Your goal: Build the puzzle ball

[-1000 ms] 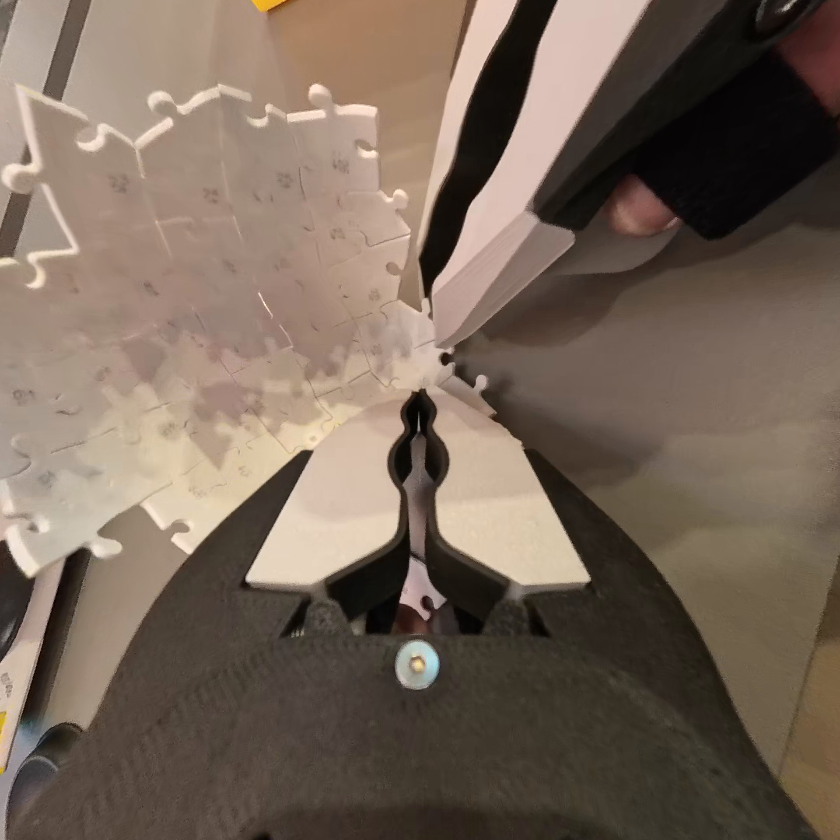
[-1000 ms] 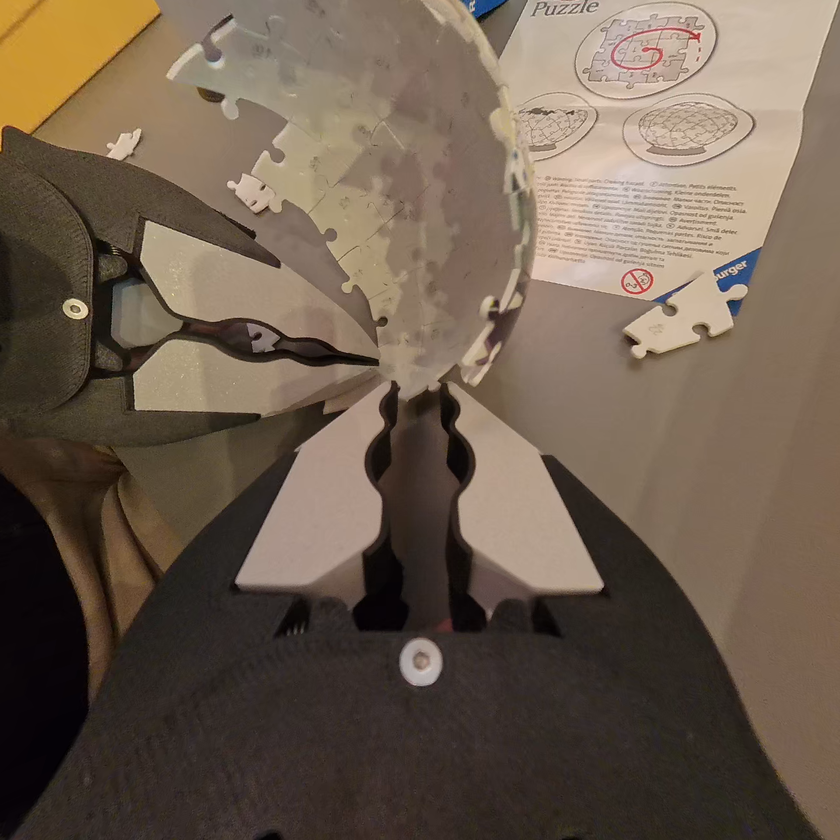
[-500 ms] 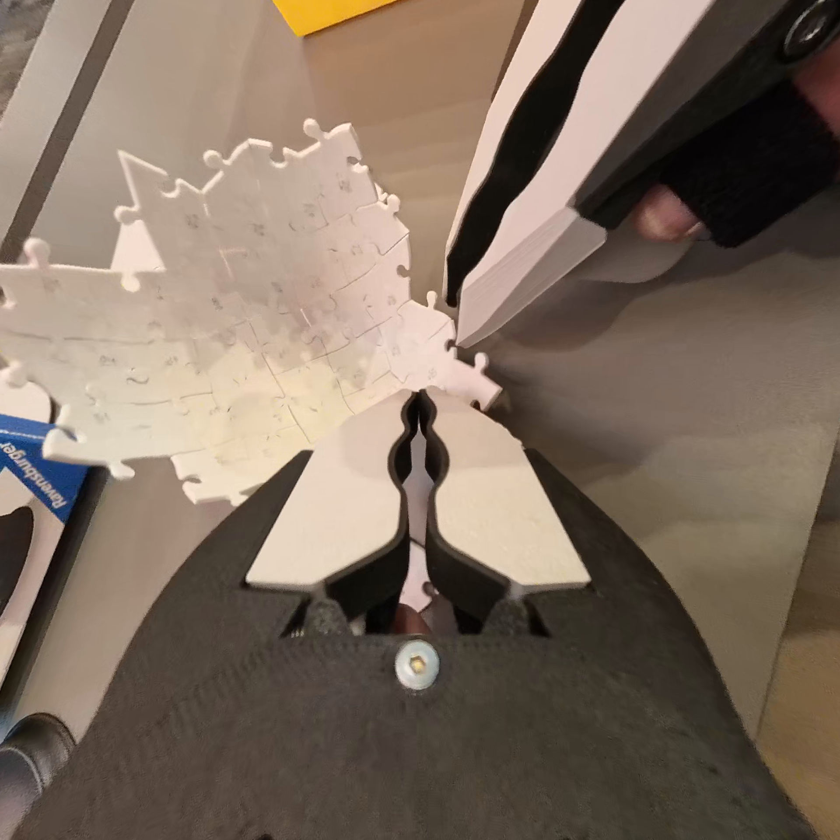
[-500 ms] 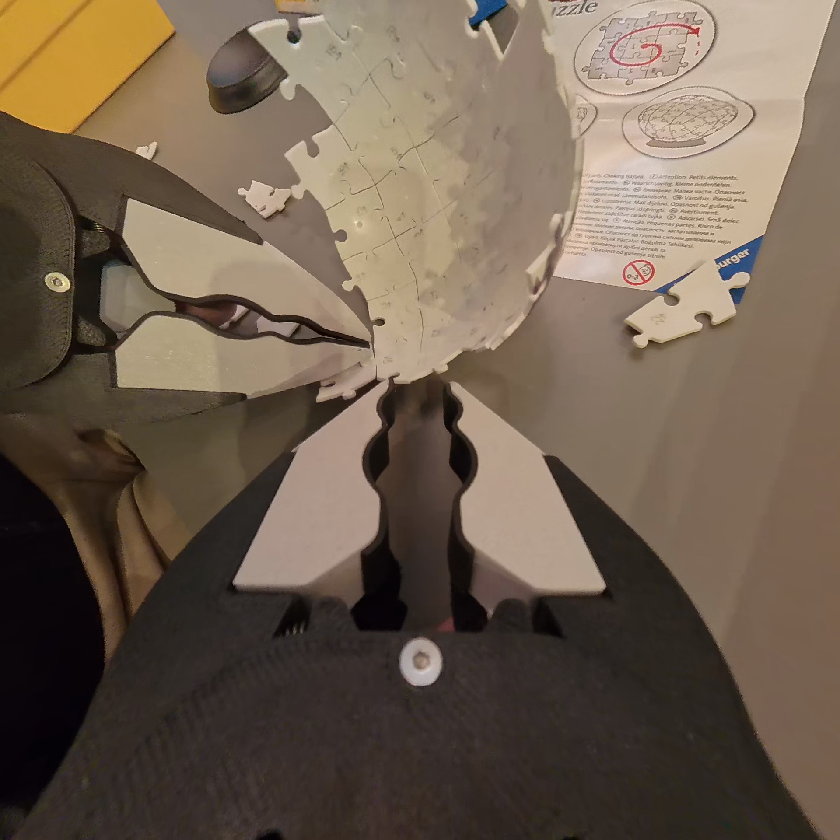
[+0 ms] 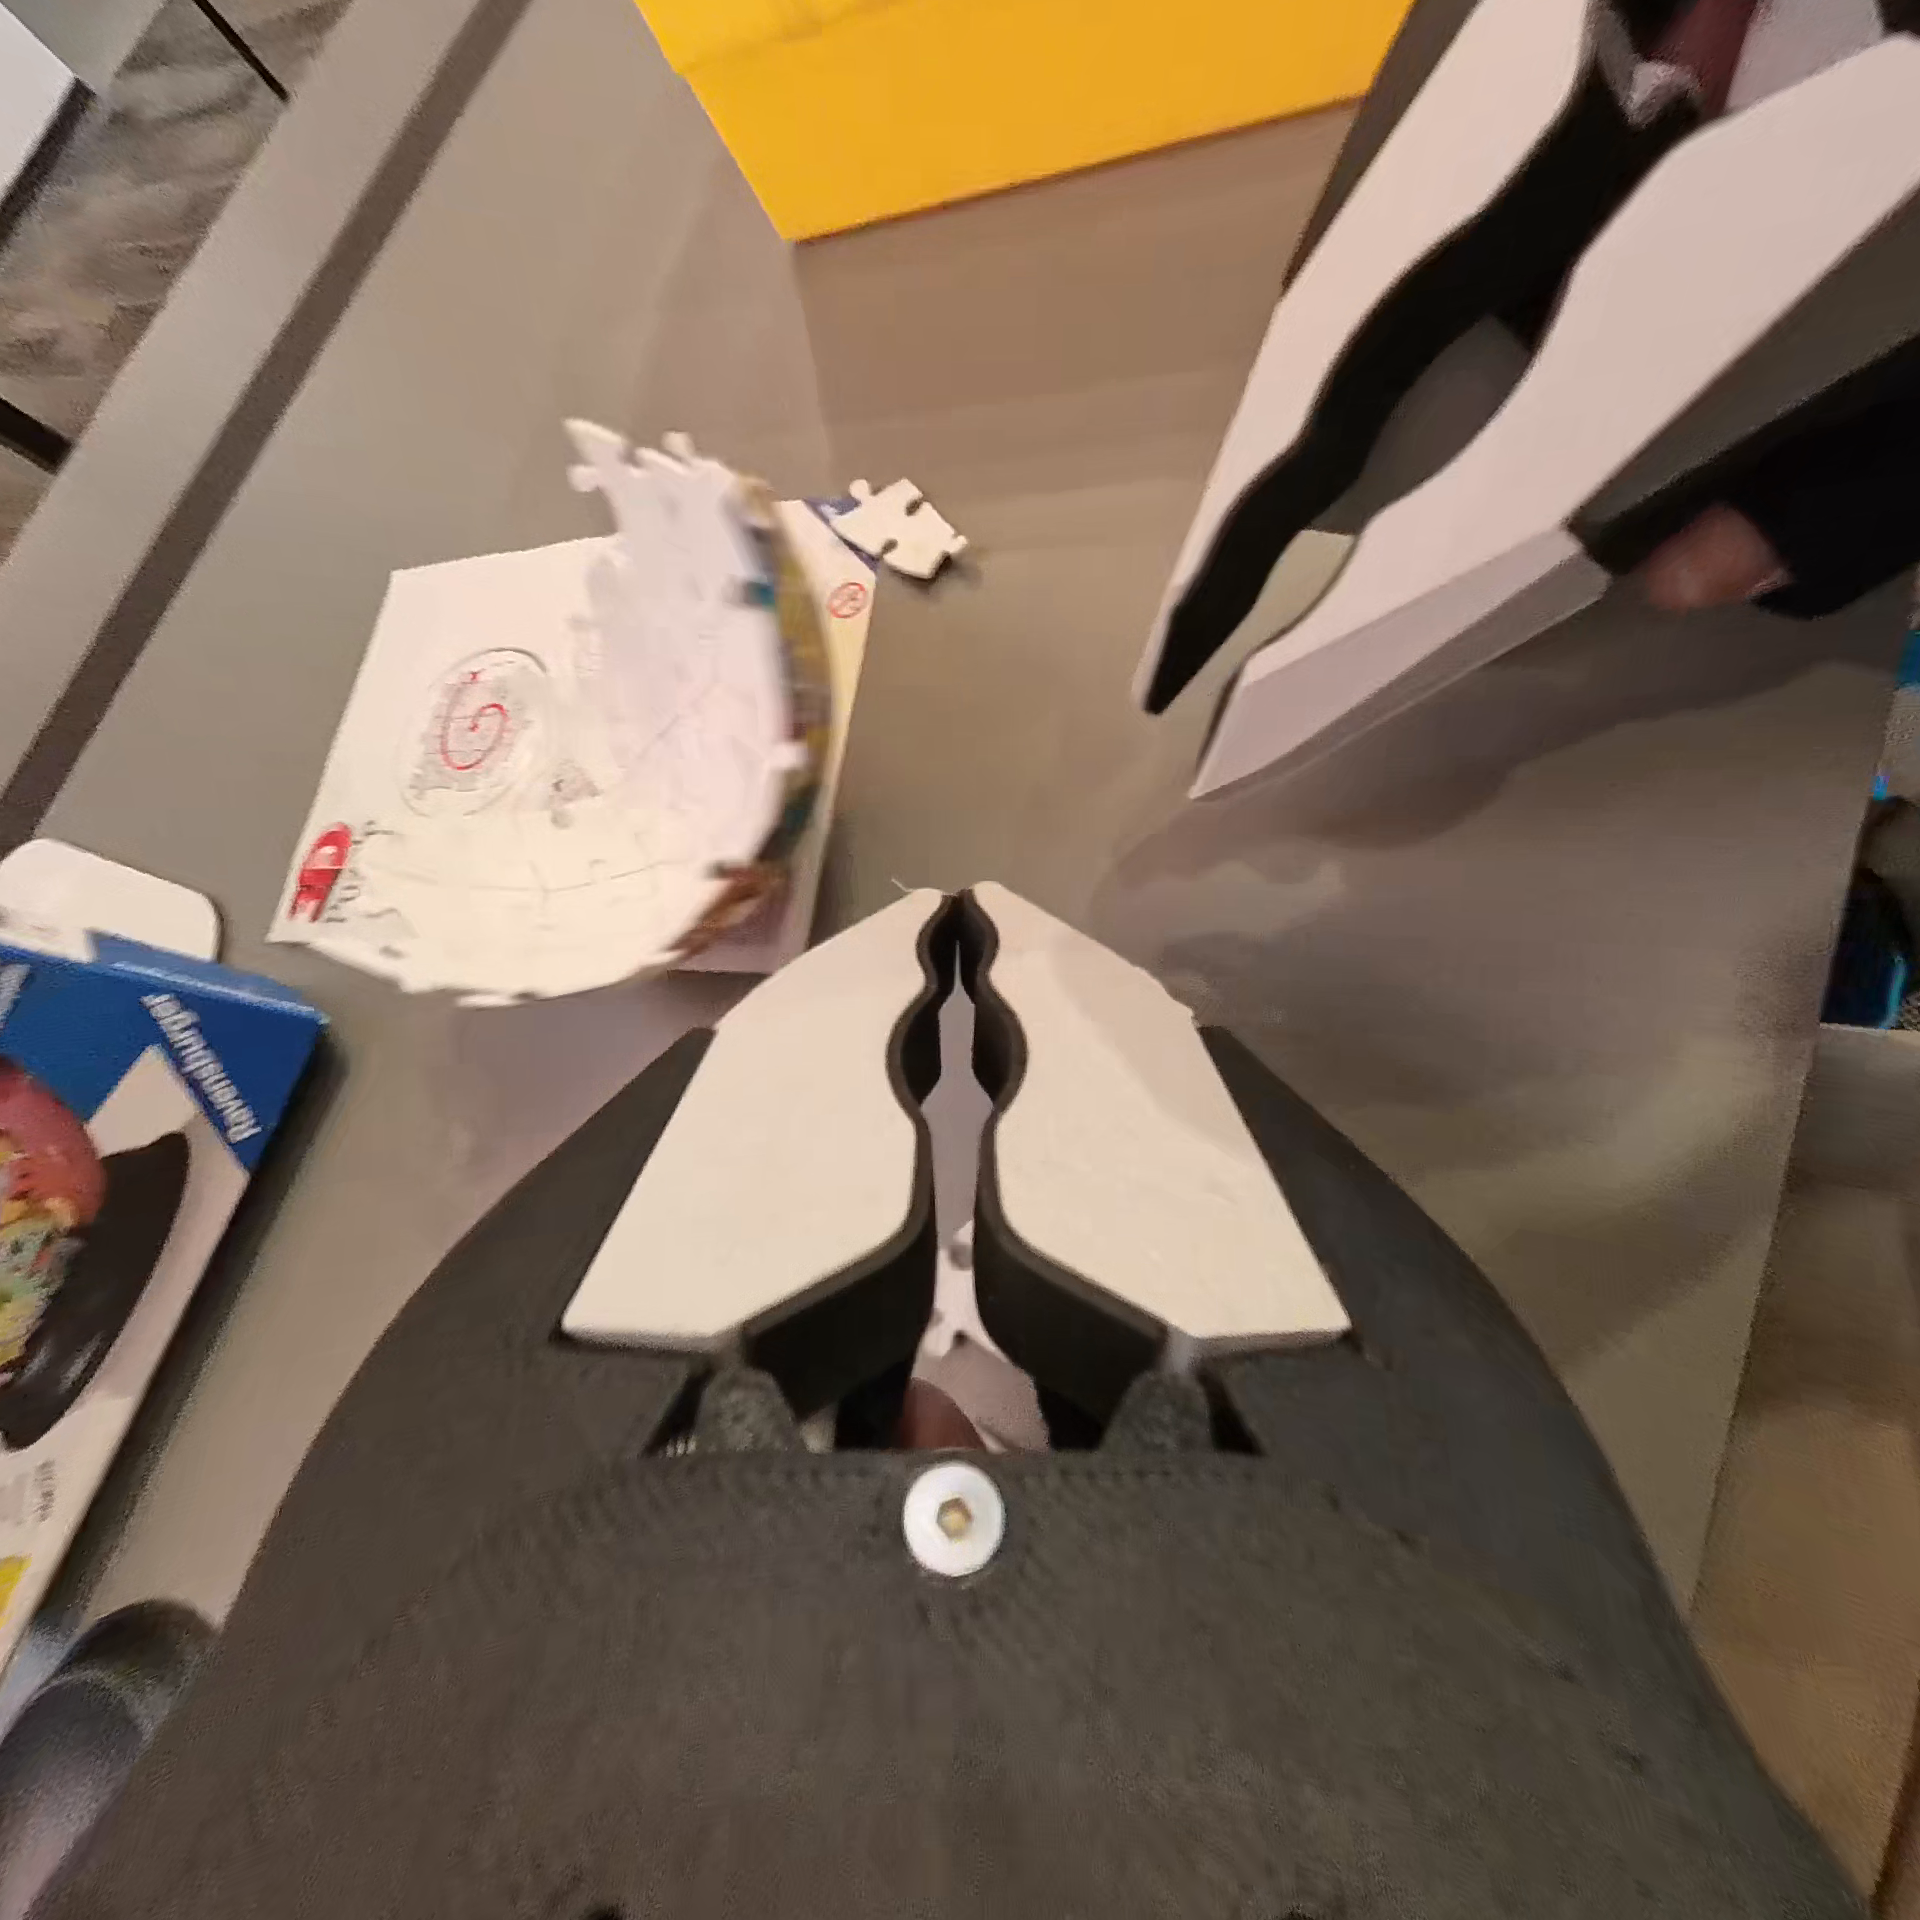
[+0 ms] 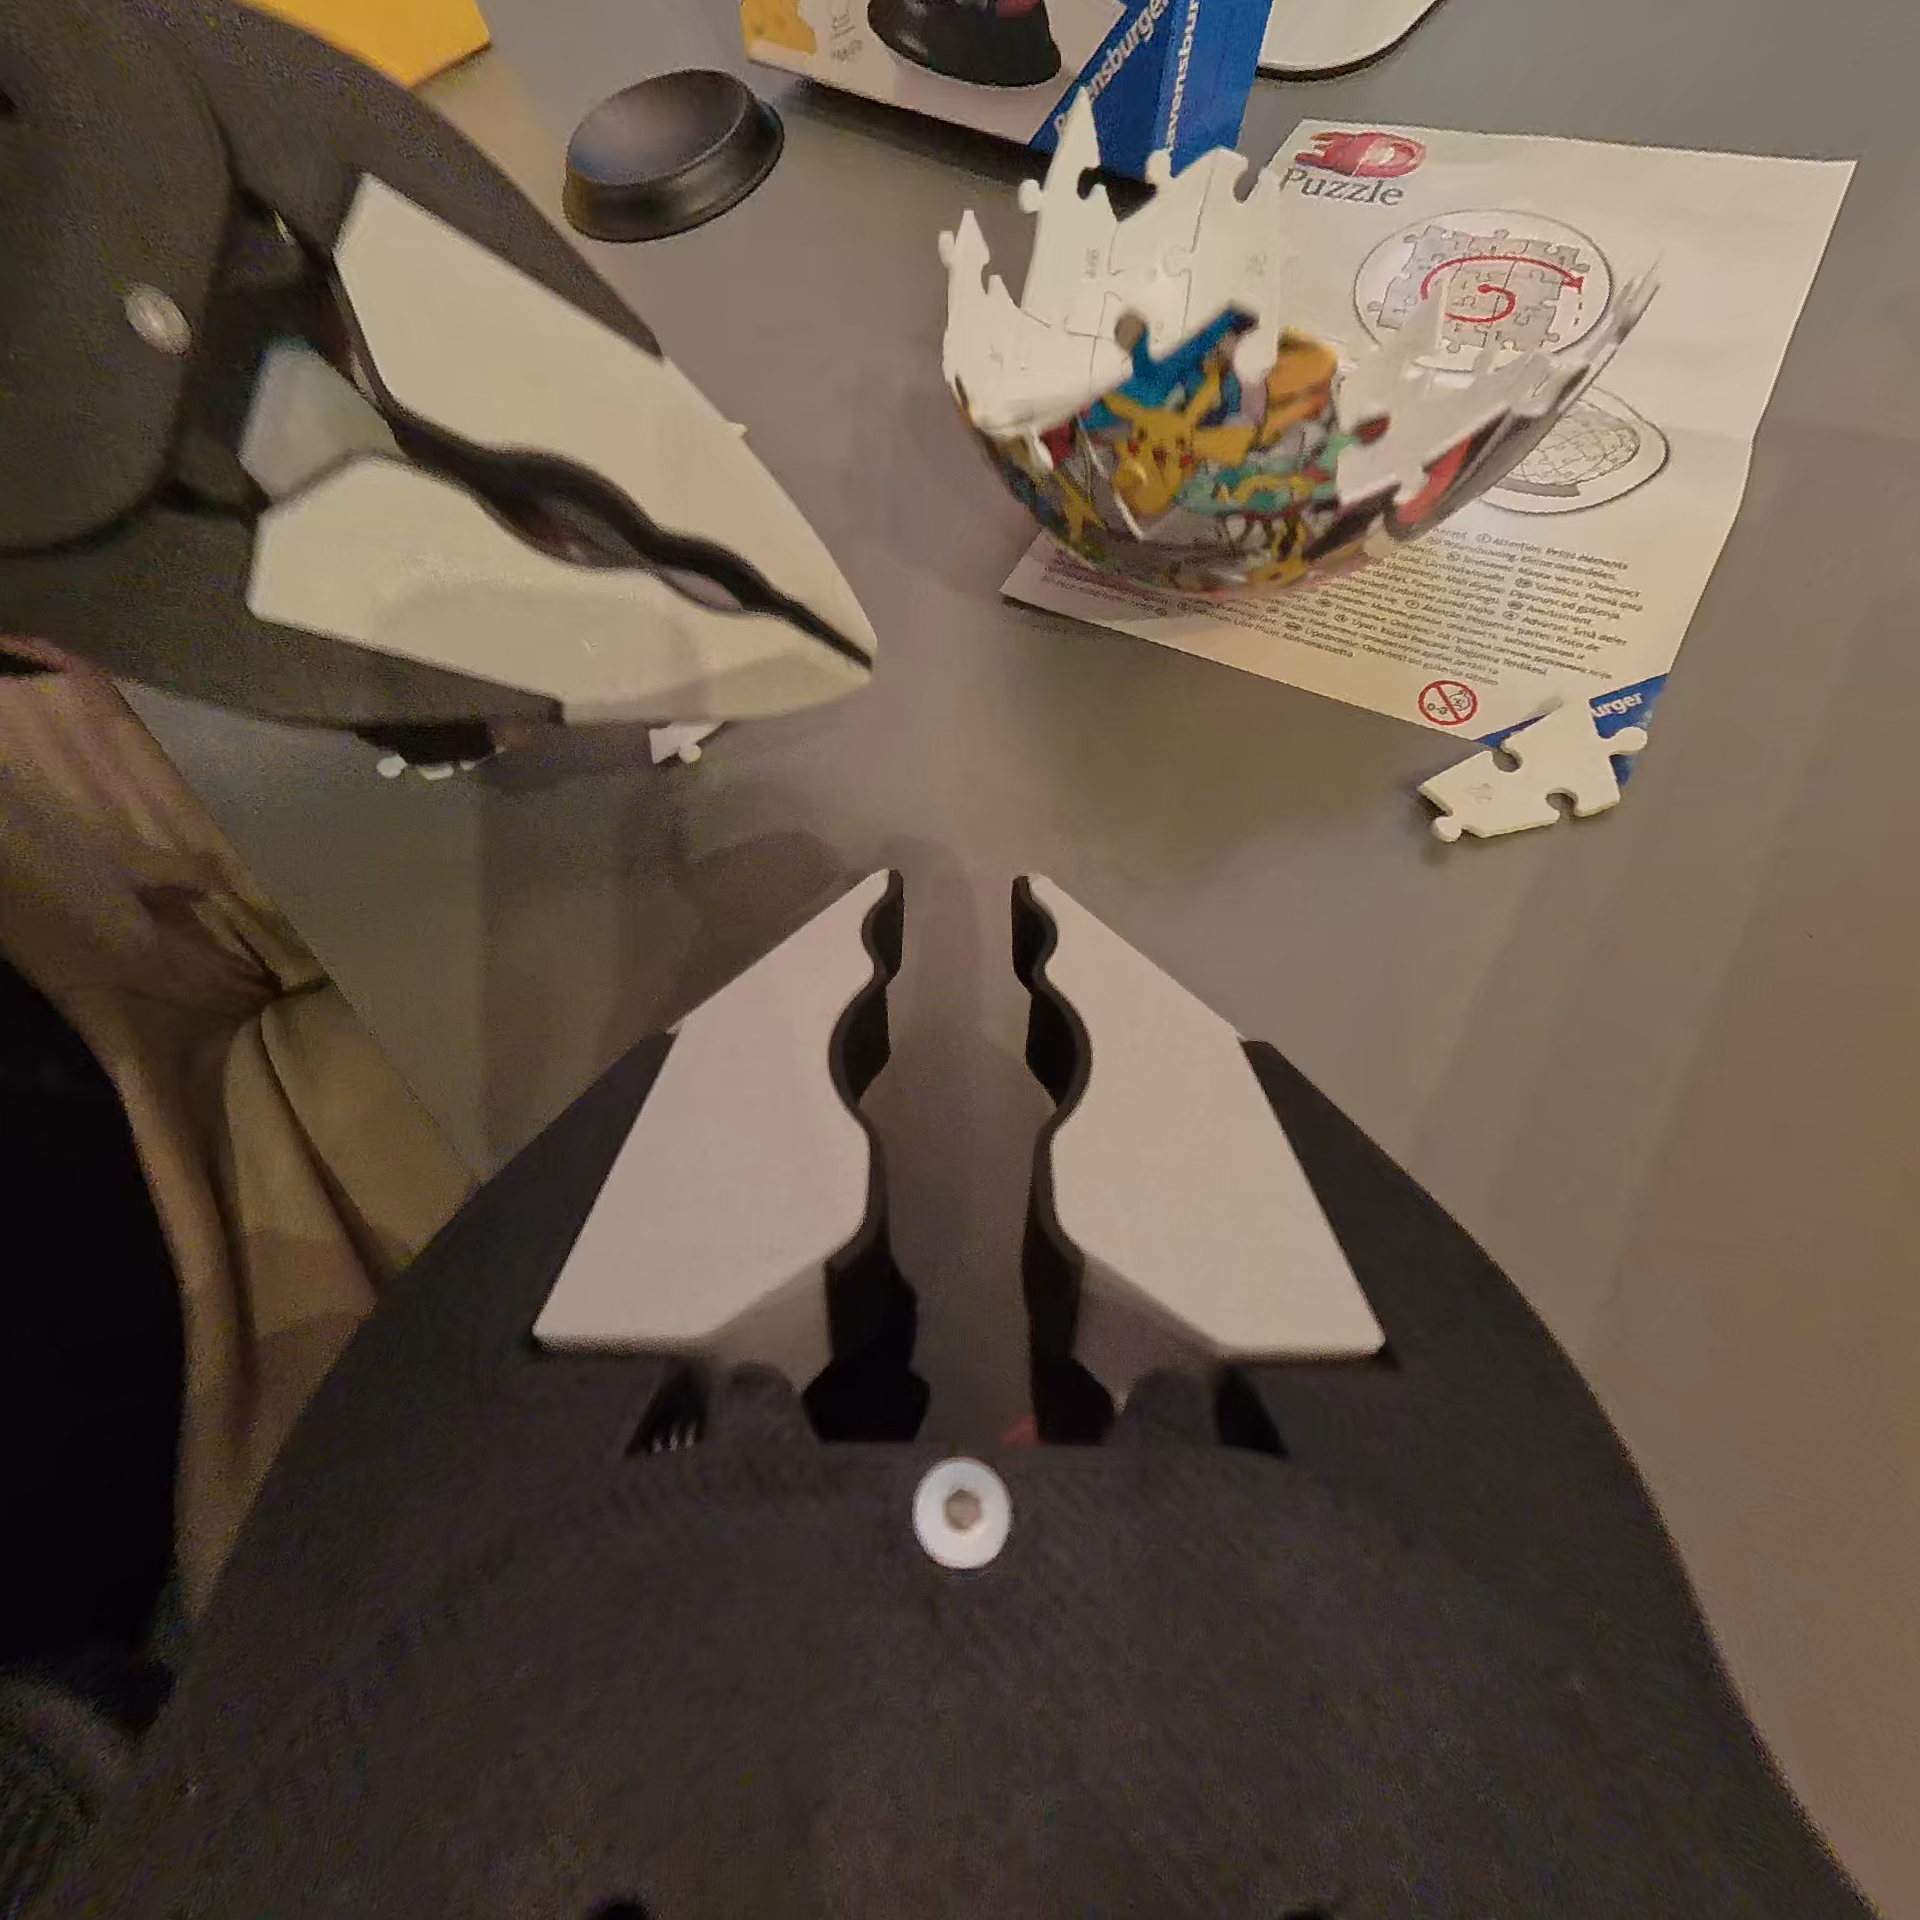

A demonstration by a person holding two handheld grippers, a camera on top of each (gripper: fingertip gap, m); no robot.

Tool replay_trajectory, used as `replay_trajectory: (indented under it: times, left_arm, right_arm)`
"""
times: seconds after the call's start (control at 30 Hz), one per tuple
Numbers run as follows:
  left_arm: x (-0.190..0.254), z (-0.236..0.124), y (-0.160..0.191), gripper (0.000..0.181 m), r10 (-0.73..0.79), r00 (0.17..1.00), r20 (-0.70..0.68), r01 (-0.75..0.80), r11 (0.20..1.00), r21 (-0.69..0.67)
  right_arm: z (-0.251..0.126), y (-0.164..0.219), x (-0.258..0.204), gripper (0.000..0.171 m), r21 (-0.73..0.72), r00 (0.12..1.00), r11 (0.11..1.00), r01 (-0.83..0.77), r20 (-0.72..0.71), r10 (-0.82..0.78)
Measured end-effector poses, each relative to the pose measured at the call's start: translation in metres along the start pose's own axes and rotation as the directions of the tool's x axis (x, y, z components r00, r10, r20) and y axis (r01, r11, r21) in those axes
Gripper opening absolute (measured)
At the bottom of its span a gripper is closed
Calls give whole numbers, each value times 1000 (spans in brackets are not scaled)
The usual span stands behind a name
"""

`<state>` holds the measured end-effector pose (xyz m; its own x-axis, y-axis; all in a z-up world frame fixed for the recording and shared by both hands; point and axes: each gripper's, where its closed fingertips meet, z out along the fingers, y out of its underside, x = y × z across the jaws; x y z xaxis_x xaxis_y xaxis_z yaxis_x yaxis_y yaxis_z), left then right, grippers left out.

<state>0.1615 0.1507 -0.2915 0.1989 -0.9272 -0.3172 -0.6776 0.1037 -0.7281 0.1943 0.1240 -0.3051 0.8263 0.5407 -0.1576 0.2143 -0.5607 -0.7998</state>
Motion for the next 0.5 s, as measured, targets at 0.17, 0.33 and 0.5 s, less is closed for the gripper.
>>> replay_trajectory:
  times: [0.17, 0.33, 0.5]
  left_arm:
    - [-39, -18, 8, 12, 9, 996, 94, -11, 1000, 21]
    - [-57, -23, 8, 24, 88, 985, 149, -91, 996, 12]
    - [-70, -27, 3, 28, 72, 981, 179, -84, 995, 62]
  right_arm:
    - [-12, -4, 9, 20, 0, 994, 995, 98, -57, -98]
    - [-23, -10, 22, 21, 5, 974, 980, 200, -110, -199]
    - [-33, -24, 32, 23, 11, 959, 966, 258, -125, -255]
